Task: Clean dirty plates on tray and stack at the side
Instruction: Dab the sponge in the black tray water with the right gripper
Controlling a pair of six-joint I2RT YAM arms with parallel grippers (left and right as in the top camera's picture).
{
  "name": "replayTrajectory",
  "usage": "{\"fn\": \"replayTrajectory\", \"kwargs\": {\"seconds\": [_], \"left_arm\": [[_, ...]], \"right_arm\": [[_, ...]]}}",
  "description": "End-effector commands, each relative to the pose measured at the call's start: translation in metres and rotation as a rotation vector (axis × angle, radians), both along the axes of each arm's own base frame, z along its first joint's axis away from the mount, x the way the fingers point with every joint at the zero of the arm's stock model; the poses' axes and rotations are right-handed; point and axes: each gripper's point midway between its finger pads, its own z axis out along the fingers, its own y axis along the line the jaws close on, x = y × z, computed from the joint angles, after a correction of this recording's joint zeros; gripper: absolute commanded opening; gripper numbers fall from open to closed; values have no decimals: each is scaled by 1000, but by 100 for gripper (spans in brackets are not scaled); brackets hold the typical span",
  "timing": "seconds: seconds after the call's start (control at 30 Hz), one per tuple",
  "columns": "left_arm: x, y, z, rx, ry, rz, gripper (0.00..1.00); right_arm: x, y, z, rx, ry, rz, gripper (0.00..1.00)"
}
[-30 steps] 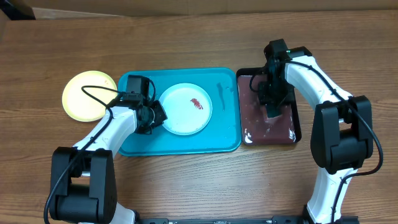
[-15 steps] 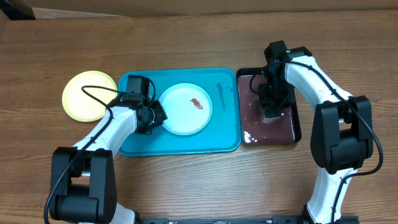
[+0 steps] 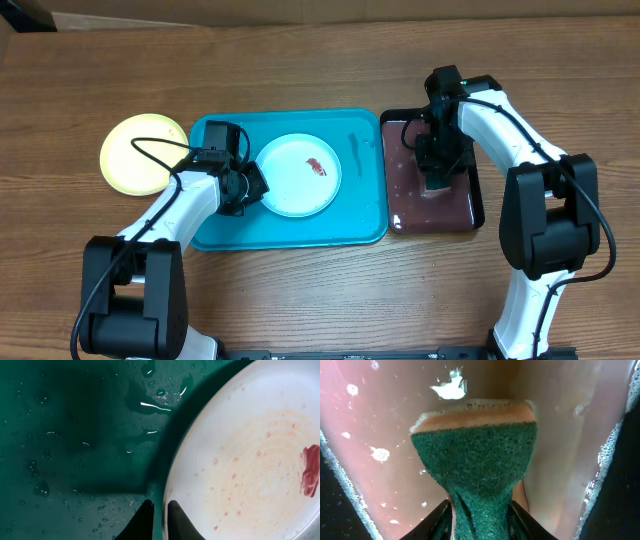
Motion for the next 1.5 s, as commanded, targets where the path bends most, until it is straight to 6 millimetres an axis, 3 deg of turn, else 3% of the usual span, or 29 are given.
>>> {"fn": "replayTrajectory", "kwargs": {"seconds": [0.0, 0.3, 0.77, 1.0, 1.13, 1.27, 1.47], "left_arm": [[-4, 1, -7, 16, 16, -14, 14], [-4, 1, -7, 16, 15, -14, 14], [-4, 1, -7, 16, 16, -14, 15], [-4, 1, -7, 16, 16, -14, 15], [-4, 1, -7, 16, 15, -14, 15], [-4, 1, -7, 16, 15, -14, 15], [-4, 1, -7, 16, 15, -14, 16]], "right_arm": [[0, 1, 3, 8, -9, -2, 37], [0, 1, 3, 9, -12, -5, 32], [0, 4, 3, 27, -10, -9, 37], [-8, 3, -12, 24, 3, -8, 37], [-7, 3, -12, 25, -2, -8, 28], [0, 4, -5, 28, -18, -7, 4], [12, 7, 29, 37, -63, 1, 4]]}}
